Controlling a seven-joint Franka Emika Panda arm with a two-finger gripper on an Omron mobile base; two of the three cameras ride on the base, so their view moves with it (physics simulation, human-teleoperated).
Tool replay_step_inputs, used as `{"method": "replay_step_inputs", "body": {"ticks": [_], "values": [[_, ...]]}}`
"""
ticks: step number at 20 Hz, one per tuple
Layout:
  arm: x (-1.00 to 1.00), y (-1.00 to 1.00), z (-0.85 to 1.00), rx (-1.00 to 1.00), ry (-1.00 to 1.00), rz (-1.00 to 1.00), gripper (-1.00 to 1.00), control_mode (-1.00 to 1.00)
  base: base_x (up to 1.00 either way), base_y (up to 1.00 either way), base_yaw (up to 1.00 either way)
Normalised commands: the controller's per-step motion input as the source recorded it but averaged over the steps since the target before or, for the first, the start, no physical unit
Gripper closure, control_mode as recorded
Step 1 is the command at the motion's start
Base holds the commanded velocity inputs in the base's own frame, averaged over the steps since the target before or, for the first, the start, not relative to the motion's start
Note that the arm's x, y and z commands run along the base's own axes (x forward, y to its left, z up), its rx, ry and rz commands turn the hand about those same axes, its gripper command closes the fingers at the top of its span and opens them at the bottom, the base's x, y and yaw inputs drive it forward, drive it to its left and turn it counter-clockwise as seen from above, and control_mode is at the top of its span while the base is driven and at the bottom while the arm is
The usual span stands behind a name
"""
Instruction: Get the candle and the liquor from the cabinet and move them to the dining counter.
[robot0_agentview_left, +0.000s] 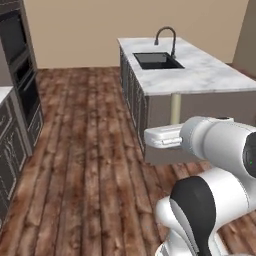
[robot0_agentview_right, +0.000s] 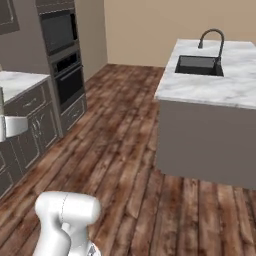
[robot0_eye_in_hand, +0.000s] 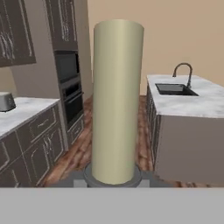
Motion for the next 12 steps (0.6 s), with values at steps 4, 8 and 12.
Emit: {"method": "replay_step_inputs", "body": {"ticks": [4, 8, 12], "values": [[0.0, 0.0, 0.0, 0.0, 0.0, 0.0, 1.0, 1.0, 0.71, -0.55, -0.19], [0.0, 0.0, 0.0, 0.0, 0.0, 0.0, 1.0, 1.0, 0.8, -0.49, -0.16], [0.0, 0.0, 0.0, 0.0, 0.0, 0.0, 1.0, 1.0, 0.77, -0.6, -0.15]]}}
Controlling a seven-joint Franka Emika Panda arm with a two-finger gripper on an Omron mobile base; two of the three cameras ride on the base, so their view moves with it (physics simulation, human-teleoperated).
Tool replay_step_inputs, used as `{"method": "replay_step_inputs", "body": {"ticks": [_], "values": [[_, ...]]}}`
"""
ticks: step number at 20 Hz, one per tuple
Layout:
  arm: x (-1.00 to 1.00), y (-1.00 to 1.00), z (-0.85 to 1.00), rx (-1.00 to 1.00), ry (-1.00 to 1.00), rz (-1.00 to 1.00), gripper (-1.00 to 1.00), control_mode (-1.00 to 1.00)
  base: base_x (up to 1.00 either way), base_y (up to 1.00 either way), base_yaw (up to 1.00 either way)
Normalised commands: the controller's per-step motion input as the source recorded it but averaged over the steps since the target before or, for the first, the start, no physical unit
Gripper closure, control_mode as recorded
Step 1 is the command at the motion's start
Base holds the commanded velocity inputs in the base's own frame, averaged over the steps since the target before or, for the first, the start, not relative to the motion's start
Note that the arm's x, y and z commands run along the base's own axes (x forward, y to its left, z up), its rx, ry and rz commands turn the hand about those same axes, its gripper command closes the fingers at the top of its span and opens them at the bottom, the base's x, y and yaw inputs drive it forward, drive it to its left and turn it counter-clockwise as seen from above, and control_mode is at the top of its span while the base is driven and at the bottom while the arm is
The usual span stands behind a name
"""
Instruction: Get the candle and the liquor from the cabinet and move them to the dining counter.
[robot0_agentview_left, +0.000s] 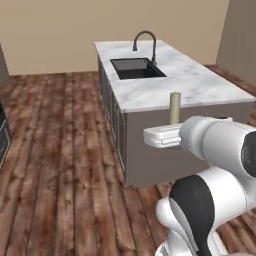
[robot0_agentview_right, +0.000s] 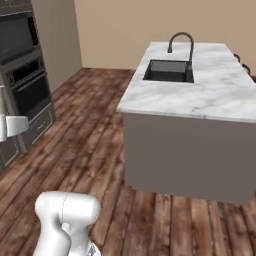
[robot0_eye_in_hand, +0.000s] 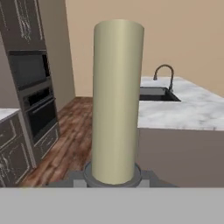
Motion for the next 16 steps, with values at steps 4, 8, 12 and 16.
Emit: {"method": "replay_step_inputs", "body": {"ticks": [4, 8, 12, 16], "values": [[0.0, 0.0, 0.0, 0.0, 0.0, 0.0, 1.0, 1.0, 0.75, -0.73, -0.11], [0.0, 0.0, 0.0, 0.0, 0.0, 0.0, 1.0, 1.0, 0.67, -0.83, -0.07], [0.0, 0.0, 0.0, 0.0, 0.0, 0.0, 1.0, 1.0, 0.66, -0.91, -0.04], [0.0, 0.0, 0.0, 0.0, 0.0, 0.0, 1.0, 1.0, 0.63, -0.85, -0.02]]}}
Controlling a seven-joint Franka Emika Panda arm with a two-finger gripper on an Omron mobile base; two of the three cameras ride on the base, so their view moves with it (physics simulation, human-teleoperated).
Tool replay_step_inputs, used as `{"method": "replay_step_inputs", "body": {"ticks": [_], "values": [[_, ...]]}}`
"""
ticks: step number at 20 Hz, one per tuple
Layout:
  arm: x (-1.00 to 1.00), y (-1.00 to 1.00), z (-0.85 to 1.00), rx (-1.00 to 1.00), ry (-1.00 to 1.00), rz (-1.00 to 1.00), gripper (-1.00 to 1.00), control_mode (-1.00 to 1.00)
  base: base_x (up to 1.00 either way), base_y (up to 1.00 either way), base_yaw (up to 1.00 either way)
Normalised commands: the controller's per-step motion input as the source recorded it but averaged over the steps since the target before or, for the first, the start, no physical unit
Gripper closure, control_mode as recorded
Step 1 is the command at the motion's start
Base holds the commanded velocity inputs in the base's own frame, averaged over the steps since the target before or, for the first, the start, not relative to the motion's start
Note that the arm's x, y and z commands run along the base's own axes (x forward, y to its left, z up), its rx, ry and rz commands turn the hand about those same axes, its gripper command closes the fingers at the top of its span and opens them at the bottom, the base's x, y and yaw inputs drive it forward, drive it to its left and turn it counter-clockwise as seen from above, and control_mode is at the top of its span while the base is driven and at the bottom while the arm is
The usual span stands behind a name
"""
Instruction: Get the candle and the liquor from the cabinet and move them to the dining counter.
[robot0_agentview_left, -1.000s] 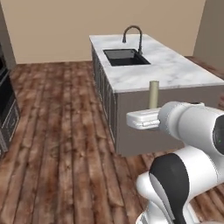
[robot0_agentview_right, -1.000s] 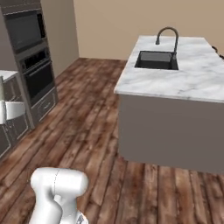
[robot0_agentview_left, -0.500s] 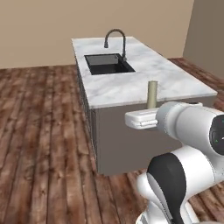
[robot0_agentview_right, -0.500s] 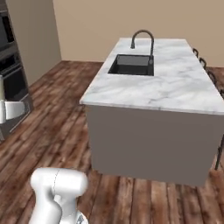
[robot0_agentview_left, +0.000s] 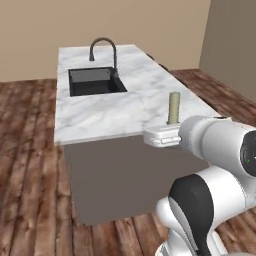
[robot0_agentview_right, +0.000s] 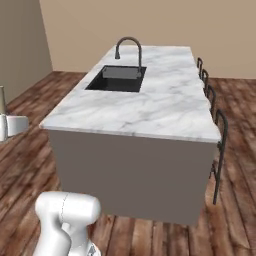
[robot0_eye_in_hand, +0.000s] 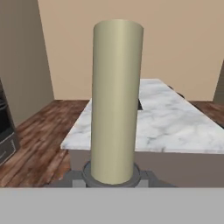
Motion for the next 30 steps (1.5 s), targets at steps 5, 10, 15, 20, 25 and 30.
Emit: {"method": "replay_step_inputs", "body": {"ticks": [5, 10, 15, 20, 25, 30], "values": [[0.0, 0.0, 0.0, 0.0, 0.0, 0.0, 1.0, 1.0, 0.62, -0.8, 0.0], [0.0, 0.0, 0.0, 0.0, 0.0, 0.0, 1.0, 1.0, 0.63, -0.71, 0.0], [0.0, 0.0, 0.0, 0.0, 0.0, 0.0, 1.0, 1.0, 0.63, -0.67, 0.0], [0.0, 0.0, 0.0, 0.0, 0.0, 0.0, 1.0, 1.0, 0.68, -0.51, 0.0], [0.0, 0.0, 0.0, 0.0, 0.0, 0.0, 1.0, 1.0, 0.6, -0.26, 0.0], [0.0, 0.0, 0.0, 0.0, 0.0, 0.0, 1.0, 1.0, 0.57, 0.0, 0.0]]}}
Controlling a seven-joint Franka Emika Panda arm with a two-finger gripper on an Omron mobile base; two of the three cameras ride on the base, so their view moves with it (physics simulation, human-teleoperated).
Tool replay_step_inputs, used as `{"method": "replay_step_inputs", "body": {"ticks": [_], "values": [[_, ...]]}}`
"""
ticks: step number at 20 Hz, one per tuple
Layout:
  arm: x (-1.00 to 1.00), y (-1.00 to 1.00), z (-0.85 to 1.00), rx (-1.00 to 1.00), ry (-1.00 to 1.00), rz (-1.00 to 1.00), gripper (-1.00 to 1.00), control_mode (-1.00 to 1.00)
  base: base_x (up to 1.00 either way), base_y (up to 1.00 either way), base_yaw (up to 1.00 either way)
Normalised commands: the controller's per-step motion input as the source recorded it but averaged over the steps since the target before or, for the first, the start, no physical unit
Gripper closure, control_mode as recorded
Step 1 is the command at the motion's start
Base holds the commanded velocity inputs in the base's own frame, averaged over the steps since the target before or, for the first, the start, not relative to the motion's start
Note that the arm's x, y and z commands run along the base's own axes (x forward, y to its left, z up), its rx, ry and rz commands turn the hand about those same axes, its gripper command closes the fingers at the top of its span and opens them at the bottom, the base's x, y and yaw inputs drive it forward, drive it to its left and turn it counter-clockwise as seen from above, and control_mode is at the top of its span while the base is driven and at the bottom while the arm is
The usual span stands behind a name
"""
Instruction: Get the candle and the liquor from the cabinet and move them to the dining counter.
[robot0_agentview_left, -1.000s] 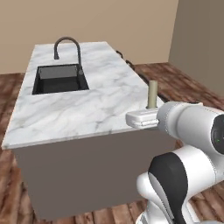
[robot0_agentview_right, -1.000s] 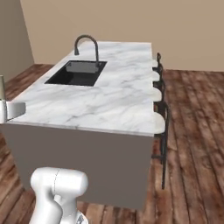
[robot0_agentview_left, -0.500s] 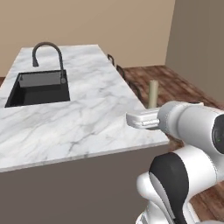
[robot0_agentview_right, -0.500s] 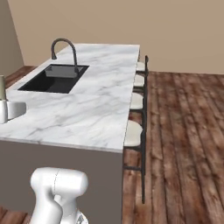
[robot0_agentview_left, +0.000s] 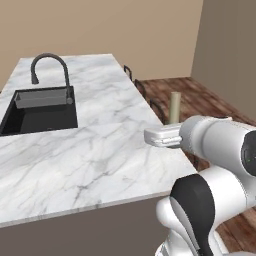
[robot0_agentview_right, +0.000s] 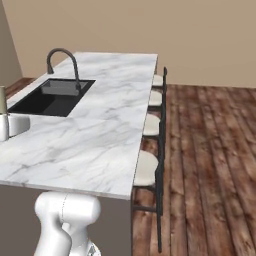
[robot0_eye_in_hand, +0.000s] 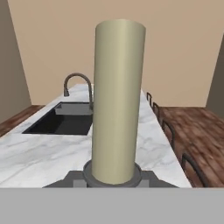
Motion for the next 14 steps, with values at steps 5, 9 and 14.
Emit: {"method": "replay_step_inputs", "body": {"ticks": [5, 9, 14], "values": [[0.0, 0.0, 0.0, 0.0, 0.0, 0.0, 1.0, 1.0, 0.44, 0.01, 0.0], [0.71, -0.11, -0.36, 0.01, 0.06, 0.08, 1.0, -1.0, 0.0, 0.0, 0.0], [0.75, -0.42, -0.42, 0.04, 0.09, 0.22, 1.0, -1.0, 0.0, 0.0, 0.0]]}}
